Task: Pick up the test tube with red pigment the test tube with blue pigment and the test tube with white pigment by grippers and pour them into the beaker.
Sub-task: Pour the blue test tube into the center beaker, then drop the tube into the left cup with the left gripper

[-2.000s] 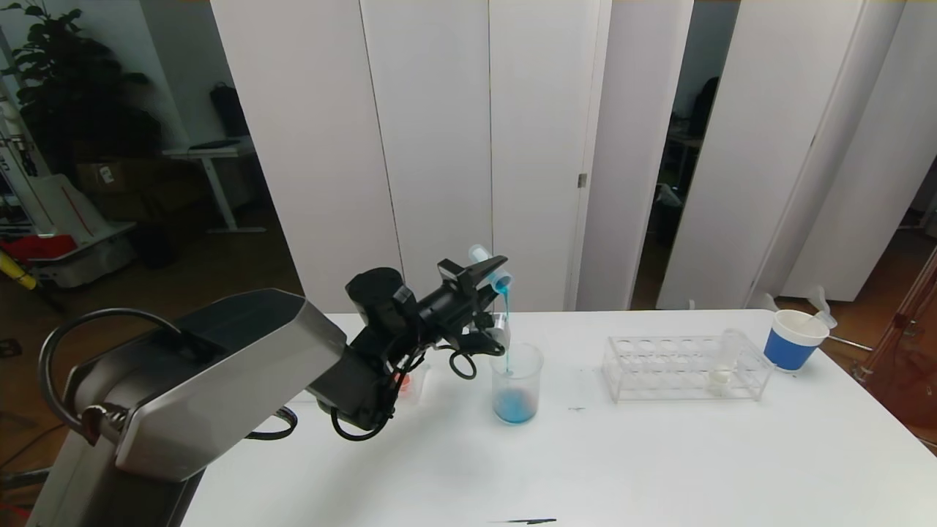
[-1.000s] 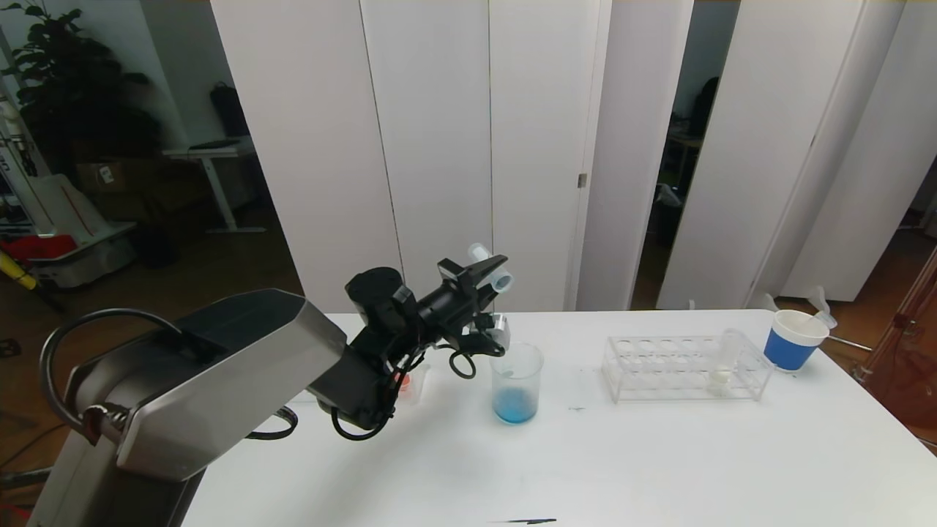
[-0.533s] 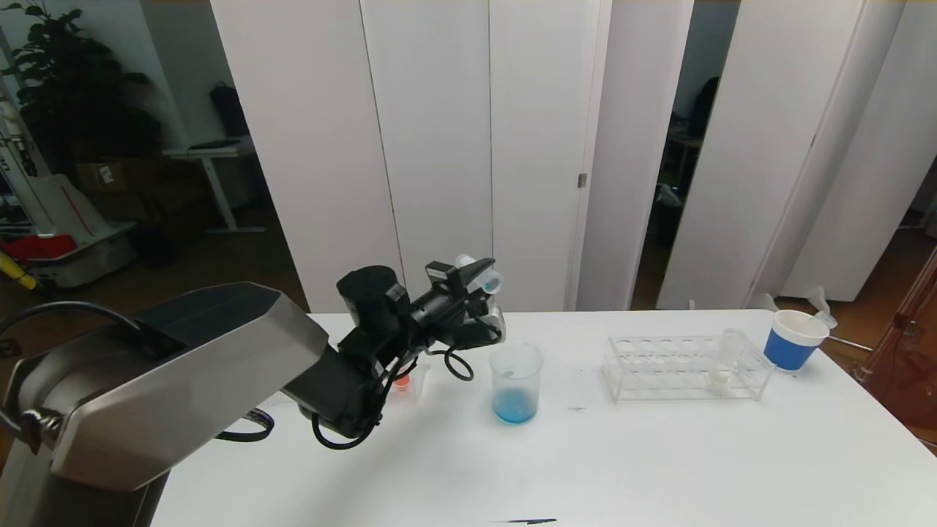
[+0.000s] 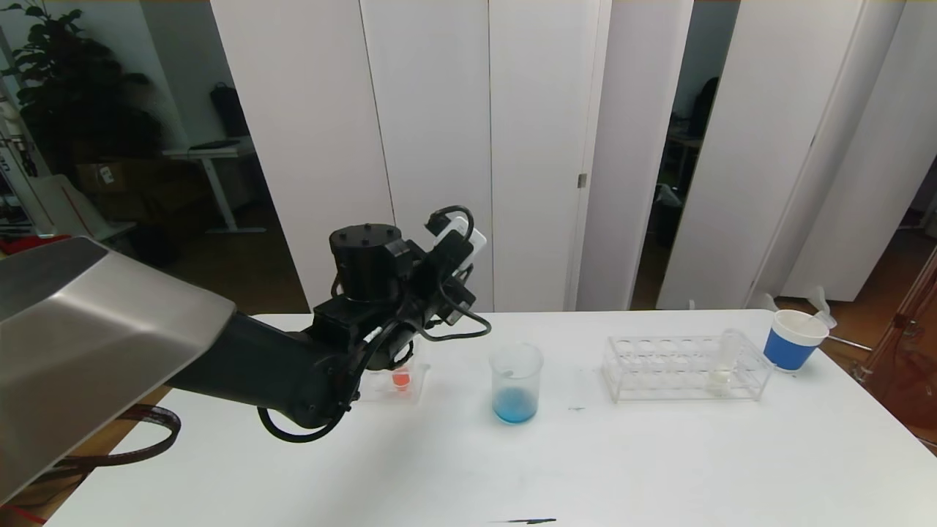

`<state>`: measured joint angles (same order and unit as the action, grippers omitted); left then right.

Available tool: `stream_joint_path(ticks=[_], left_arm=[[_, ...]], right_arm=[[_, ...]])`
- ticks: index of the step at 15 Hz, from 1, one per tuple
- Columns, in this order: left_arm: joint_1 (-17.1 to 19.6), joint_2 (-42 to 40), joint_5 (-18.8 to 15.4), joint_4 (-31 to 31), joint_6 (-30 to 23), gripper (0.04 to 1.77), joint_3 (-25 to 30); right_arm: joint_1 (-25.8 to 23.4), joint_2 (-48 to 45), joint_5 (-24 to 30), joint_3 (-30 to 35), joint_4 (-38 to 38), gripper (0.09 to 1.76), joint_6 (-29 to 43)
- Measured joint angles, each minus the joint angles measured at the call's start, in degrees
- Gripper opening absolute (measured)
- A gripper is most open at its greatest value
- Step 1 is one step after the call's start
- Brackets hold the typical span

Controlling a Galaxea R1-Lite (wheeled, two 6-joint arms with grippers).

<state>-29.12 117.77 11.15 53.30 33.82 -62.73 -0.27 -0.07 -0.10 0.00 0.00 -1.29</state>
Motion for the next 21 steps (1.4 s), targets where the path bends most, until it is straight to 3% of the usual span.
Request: stream_joint_path(ticks=[4,12,15,21], left_arm=[[-1.4,-7.3,5.1,-8.5,-12.3,0.58,3.1],[-2.1,-19.6,5.9,-33.7,-41.2,0.58,8.1],[0.4,-22.8,6.4,-34.1,-42.7,0.58,11.3],[16.2,-23.7,7.8,-20.4,-40.1,0.58,13.0]], right_arm=[[0.0,0.0,0.0,0.0,0.0,1.75,0.0],[0.0,0.0,0.0,0.0,0.0,1.75,0.0],[0.0,0.0,0.0,0.0,0.0,1.75,0.0],[0.0,0.0,0.0,0.0,0.0,1.75,0.0]])
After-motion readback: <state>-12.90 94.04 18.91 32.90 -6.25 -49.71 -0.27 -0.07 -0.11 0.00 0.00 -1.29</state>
